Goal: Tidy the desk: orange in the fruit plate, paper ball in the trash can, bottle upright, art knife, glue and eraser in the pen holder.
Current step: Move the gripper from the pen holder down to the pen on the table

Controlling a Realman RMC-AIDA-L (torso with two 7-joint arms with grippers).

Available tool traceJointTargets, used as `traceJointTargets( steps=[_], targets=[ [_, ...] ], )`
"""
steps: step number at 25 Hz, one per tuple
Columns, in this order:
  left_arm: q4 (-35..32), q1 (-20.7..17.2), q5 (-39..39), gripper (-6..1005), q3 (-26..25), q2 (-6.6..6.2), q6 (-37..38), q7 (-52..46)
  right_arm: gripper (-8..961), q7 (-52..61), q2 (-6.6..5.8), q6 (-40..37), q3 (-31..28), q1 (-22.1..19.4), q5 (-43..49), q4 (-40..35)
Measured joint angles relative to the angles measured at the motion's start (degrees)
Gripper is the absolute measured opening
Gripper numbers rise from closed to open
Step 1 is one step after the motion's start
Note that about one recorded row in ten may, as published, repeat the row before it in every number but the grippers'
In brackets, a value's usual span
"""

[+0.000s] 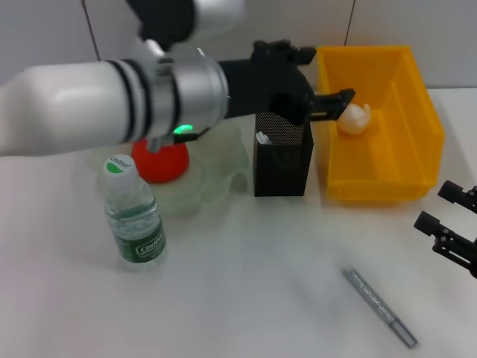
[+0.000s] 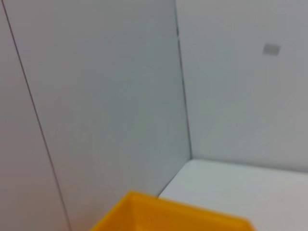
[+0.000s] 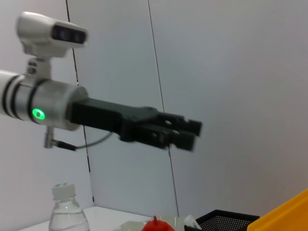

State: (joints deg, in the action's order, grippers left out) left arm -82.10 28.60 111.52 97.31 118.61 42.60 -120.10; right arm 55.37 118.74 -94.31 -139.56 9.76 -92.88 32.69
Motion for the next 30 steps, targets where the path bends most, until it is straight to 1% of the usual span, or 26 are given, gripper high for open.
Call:
traceJointTargets(
  steps=[3, 4, 5, 7, 10, 15, 16, 20, 21, 23, 24, 25, 27, 28, 29, 30],
  targets=[
    [-3.8, -4.0, -8.4, 790, -4.1, -0.02, 6.1, 7.1, 698, 0.0, -0.13, 0.0, 0.0, 0.0, 0.0, 0.0],
    [-4.5, -5.7, -13.8, 790, -6.9, -0.03, 10.6, 11.1, 698, 0.3, -0.19, 0.0, 0.1, 0.0, 0.1, 0.1],
    [-4.5, -5.7, -13.8, 789, -6.9, -0.03, 10.6, 11.1, 698, 0.3, -0.19, 0.0, 0.1, 0.0, 0.1, 0.1],
    [-4.1, -7.3, -19.1, 787, -10.0, -0.04, 15.9, 15.4, 697, 0.8, -0.27, 0.0, 0.2, 0.0, 0.1, 0.2],
    [-2.5, -9.3, -22.5, 783, -12.6, -0.05, 20.3, 19.7, 697, 2.0, -0.42, 0.0, 0.2, 0.0, 1.1, 1.1],
    [3.7, -11.6, -26.8, 783, -13.7, -0.05, 25.3, 27.5, 697, 5.4, -0.44, -0.1, 0.0, 0.2, 4.5, 4.6],
    [4.4, -11.9, -27.0, 783, -13.7, -0.07, 25.8, 28.2, 697, 7.1, -0.44, 0.0, 0.0, 0.1, 5.3, 6.3],
    [6.7, -12.6, -27.4, 783, -13.8, -0.06, 26.4, 29.8, 697, 9.8, -0.44, -0.1, 0.1, 0.0, 6.0, 8.6],
    [7.4, -12.9, -27.6, 783, -13.9, -0.05, 26.4, 30.3, 697, 12.4, -0.44, -0.1, 0.1, -0.1, 6.4, 10.3],
    [9.3, -13.5, -28.9, 783, -14.0, 0.00, 26.9, 33.5, 697, 13.8, -0.45, -0.1, 0.1, -0.1, 6.6, 11.2],
    [10.3, -13.9, -30.0, 783, -14.0, -0.01, 27.4, 35.6, 697, 17.0, -0.44, -0.1, 0.1, 0.0, 7.8, 13.9],
    [10.3, -13.9, -30.0, 783, -14.0, -0.01, 27.4, 35.6, 697, 17.0, -0.44, -0.1, 0.1, 0.0, 7.8, 13.9],
    [13.7, -15.1, -34.0, 783, -14.0, -0.02, 28.7, 41.4, 697, 20.1, -0.22, -0.2, 0.3, 0.0, 9.9, 17.2],
    [14.8, -15.3, -35.0, 783, -14.0, -0.05, 29.1, 42.7, 697, 21.7, -0.04, -0.2, 0.4, 0.0, 10.9, 18.9],
    [16.3, -15.5, -35.4, 783, -14.2, -0.08, 29.3, 43.5, 697, 25.8, 0.26, -0.3, 0.5, 0.0, 13.1, 22.7],
    [16.3, -15.5, -35.4, 784, -14.2, -0.08, 29.3, 43.5, 697, 25.8, 0.26, -0.3, 0.5, 0.0, 13.1, 22.7]
  ],
)
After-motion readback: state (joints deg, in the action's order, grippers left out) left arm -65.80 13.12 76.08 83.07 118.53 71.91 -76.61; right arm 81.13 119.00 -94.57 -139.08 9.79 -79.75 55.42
